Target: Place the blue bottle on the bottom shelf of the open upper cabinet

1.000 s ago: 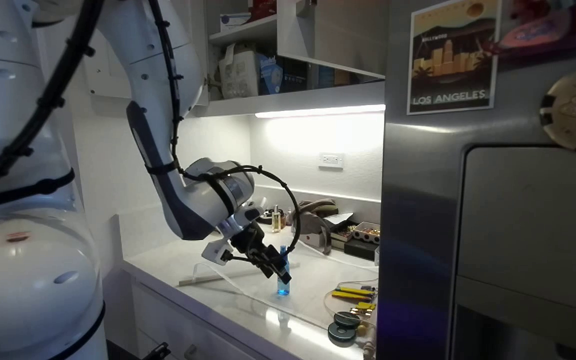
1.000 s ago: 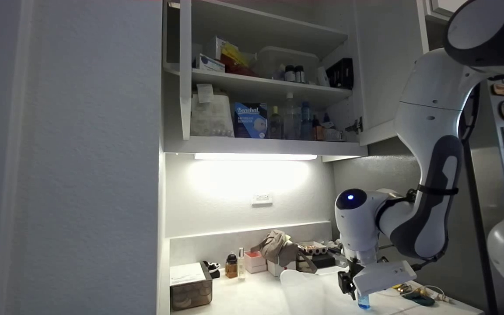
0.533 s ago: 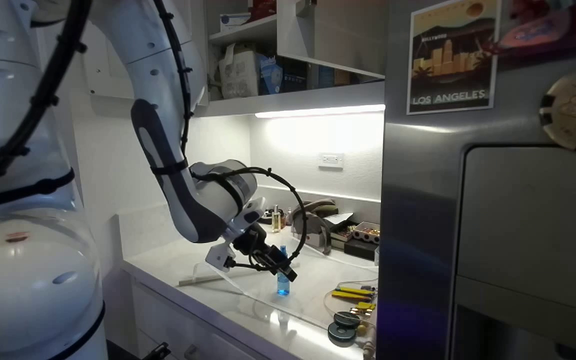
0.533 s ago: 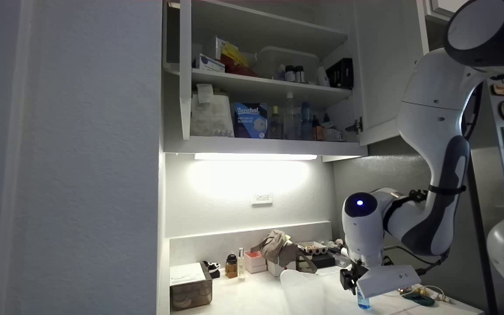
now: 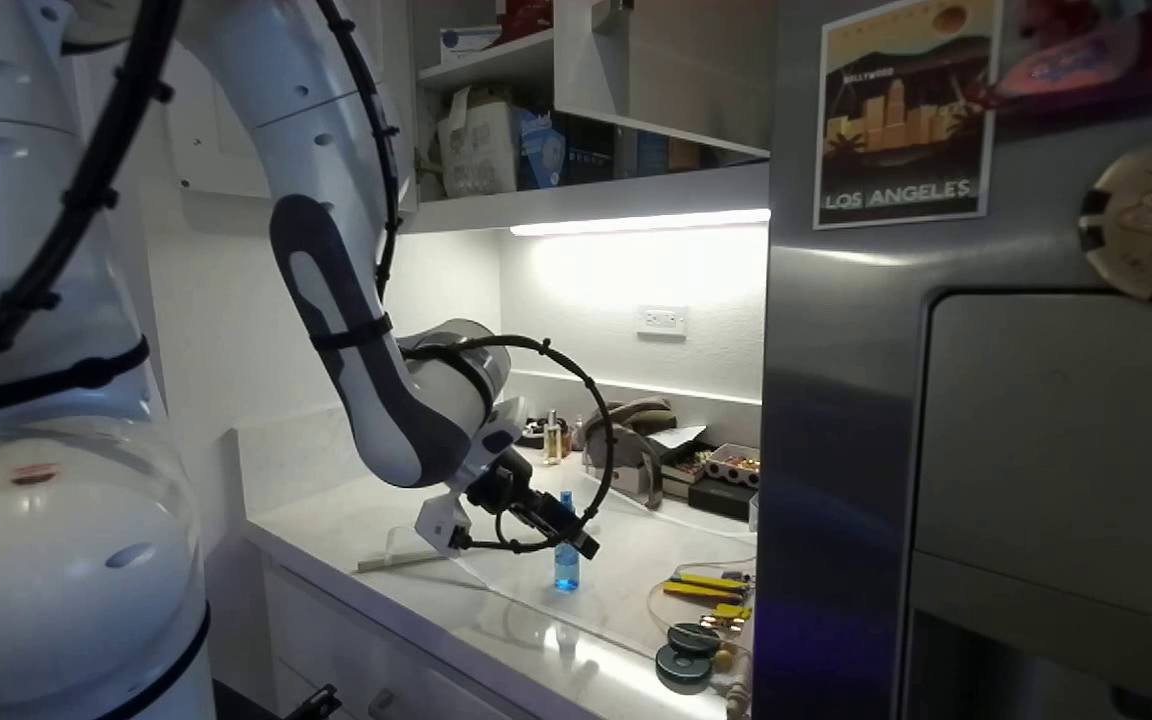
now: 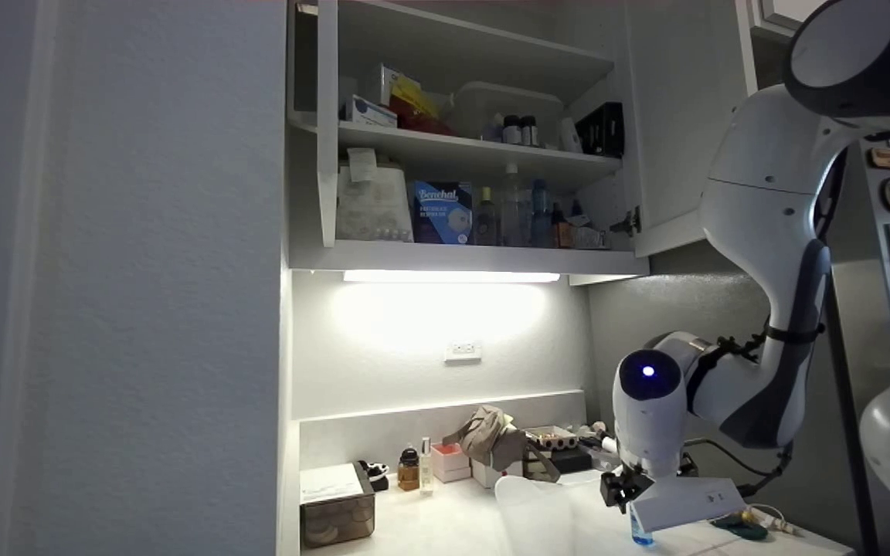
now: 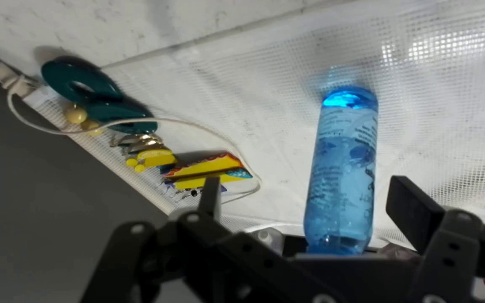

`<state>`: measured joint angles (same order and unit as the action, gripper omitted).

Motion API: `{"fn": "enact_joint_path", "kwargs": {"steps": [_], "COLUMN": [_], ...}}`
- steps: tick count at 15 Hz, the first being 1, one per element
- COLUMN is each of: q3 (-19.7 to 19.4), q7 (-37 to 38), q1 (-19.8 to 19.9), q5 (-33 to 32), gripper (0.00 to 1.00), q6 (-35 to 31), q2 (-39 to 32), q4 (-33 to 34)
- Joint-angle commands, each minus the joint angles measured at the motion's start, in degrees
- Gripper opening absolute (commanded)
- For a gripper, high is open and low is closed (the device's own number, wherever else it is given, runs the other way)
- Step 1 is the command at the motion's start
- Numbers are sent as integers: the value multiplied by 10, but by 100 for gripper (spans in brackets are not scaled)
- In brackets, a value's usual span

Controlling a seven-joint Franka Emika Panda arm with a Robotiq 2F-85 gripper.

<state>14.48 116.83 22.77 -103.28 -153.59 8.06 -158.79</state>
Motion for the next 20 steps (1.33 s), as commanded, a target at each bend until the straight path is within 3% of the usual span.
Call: {"fn": "enact_joint_path", "kwargs": {"steps": [1,2,3,4,12,17,18,20], "q3": [12,12,13,14,25,21,-66,-108], "q7": [43,48,51,52,52,33,8,-54], "q1": [0,0,-1,-1,-2,2,-78,-97], "q5": [-27,-29,-31,-31,-23,-8,10,57], "gripper": [100,100,75,74,12,9,9,9], "q6": [23,23,24,25,29,20,22,-3], "q2": [-1,-3,-5,-6,-15,-6,-2,19], "q4": [-1,-1,-1,-1,-1,-1,-3,-5]}}
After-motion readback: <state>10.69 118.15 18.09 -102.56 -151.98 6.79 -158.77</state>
